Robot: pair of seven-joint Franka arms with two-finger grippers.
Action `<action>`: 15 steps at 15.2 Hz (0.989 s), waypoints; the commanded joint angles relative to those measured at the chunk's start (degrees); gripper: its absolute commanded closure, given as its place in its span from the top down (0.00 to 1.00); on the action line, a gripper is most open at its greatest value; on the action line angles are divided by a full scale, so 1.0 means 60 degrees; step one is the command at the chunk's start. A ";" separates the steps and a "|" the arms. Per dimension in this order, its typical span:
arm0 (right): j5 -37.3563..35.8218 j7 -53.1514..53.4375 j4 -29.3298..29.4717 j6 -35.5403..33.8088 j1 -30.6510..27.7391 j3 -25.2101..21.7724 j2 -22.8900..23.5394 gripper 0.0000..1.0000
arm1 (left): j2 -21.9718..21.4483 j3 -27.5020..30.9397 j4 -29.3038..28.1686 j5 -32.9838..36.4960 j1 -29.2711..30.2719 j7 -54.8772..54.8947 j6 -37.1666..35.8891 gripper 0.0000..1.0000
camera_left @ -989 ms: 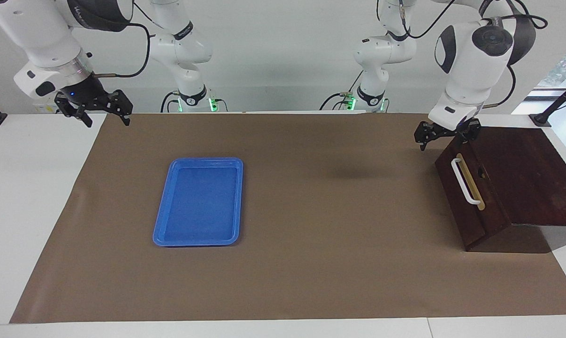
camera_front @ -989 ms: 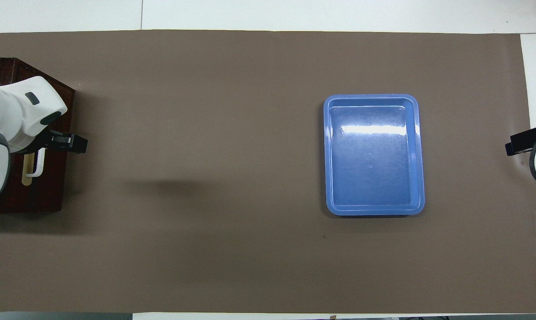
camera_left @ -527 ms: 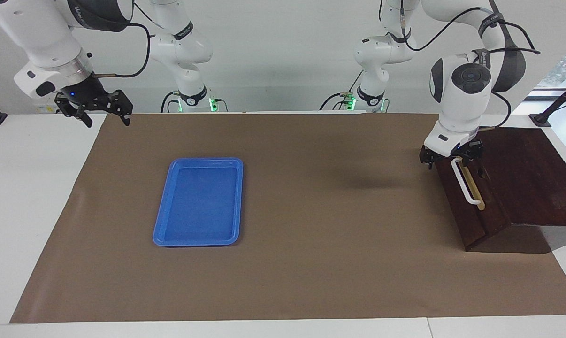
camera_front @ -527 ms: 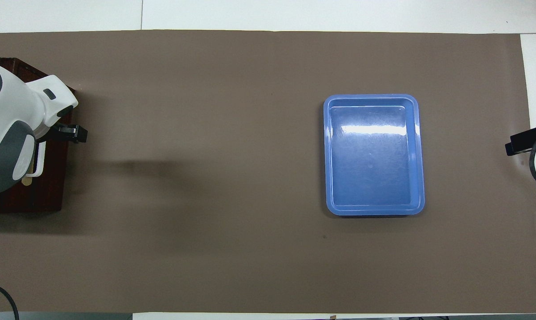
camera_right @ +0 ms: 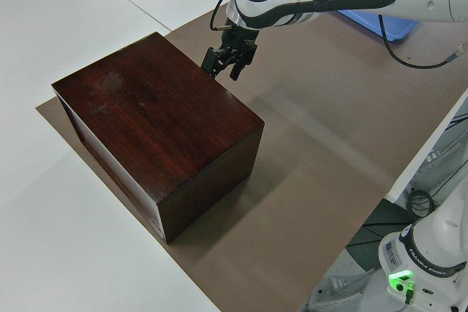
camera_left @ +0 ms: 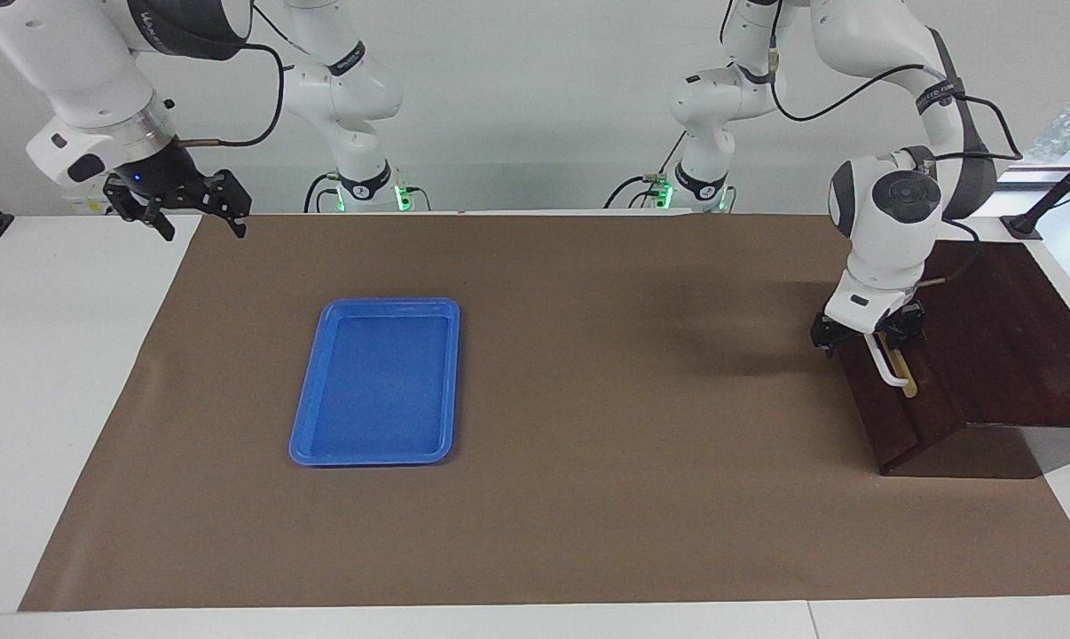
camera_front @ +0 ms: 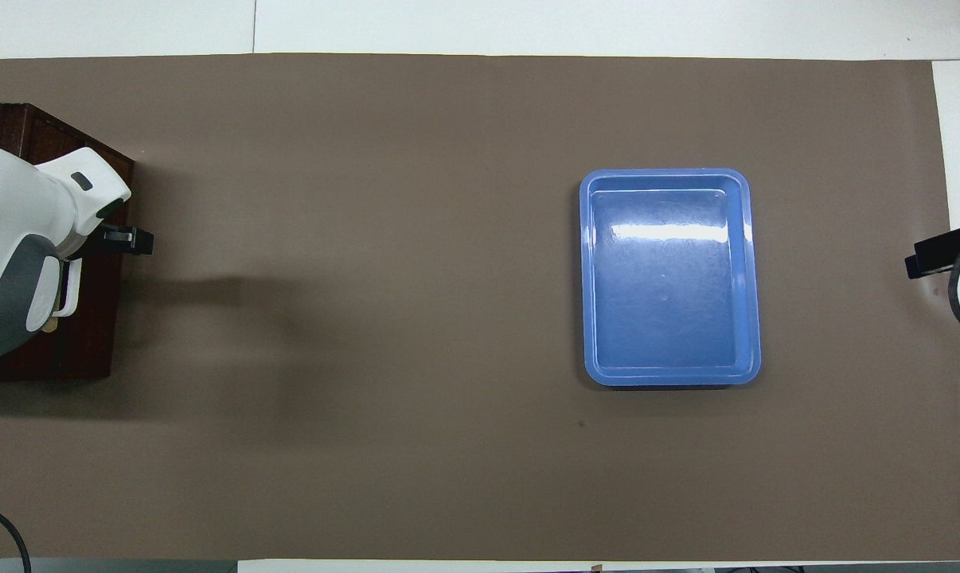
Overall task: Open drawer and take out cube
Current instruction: 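Pull the white drawer handle outward with the left gripper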
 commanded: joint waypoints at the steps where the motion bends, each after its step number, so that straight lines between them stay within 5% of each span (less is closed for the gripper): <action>1: 0.0105 0.0159 -0.0132 -0.0041 0.0024 -0.0010 -0.0120 1.00 | -0.0141 -0.0047 -0.0355 0.0217 0.0082 -0.0104 0.0351 1.00; 8: 0.0105 0.0159 -0.0132 -0.0041 0.0024 -0.0010 -0.0120 1.00 | -0.0200 -0.0076 -0.0517 0.0202 -0.0328 -0.0074 0.0279 1.00; 15: 0.0105 0.0159 -0.0132 -0.0041 0.0024 -0.0010 -0.0120 1.00 | -0.0142 -0.0091 -0.0108 0.0100 -0.1923 -0.0162 -0.0408 1.00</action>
